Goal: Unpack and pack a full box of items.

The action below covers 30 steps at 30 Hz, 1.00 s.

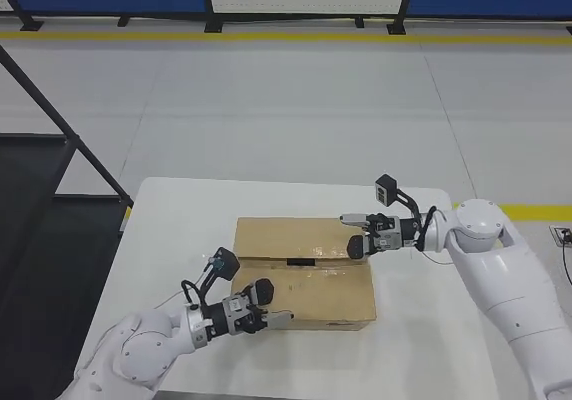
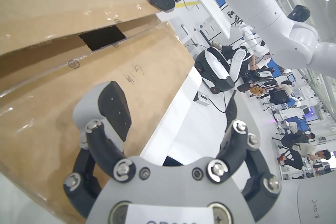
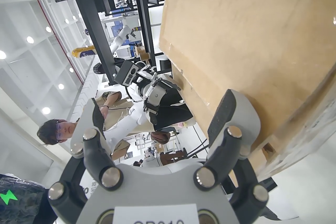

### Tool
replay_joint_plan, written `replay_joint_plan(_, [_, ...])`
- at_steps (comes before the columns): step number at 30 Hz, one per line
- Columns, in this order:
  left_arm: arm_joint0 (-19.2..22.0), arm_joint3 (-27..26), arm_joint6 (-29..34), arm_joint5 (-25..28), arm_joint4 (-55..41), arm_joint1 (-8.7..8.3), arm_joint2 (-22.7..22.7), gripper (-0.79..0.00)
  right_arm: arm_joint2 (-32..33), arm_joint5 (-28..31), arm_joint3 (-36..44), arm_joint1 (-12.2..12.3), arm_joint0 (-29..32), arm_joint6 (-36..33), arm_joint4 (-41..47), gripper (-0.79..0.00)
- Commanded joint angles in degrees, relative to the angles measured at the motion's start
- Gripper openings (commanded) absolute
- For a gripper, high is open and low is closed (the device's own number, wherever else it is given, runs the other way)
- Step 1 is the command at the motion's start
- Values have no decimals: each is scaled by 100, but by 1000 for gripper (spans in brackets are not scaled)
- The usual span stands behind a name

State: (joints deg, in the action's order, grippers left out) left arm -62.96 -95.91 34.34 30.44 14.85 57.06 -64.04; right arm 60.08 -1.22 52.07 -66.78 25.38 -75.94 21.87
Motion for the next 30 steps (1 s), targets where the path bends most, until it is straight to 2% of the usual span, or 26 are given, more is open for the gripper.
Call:
replay_joint_plan(1, [52, 26, 13, -4, -13, 15, 43, 0, 54, -45, 111, 35, 128, 89, -33, 0])
replay_joint_plan(11, [233, 150, -59, -45, 16, 76, 141, 0, 266, -189, 636, 170, 598, 223, -117, 0])
replay_joint_plan(16, [154, 83, -343, -20, -13, 65, -76, 0, 310, 92, 812, 218, 745, 266, -270, 0])
replay_joint_plan(20, [-146, -57, -681, 162, -351, 4, -573, 0, 273, 180, 853, 232, 776, 244, -378, 0])
replay_joint_plan(22, [-359, -71, -811, 356, -690, -47, -967, 0, 255, 226, 847, 233, 778, 211, -374, 0])
replay_joint_plan(26, [-955, -149, -1208, 698, -996, -152, -1903, 0, 243, 377, 820, 229, 774, 208, -307, 0])
replay_joint_plan(30, [-1601, -288, -1350, 783, -733, -231, -2672, 0, 250, 558, 804, 227, 767, 220, -245, 0])
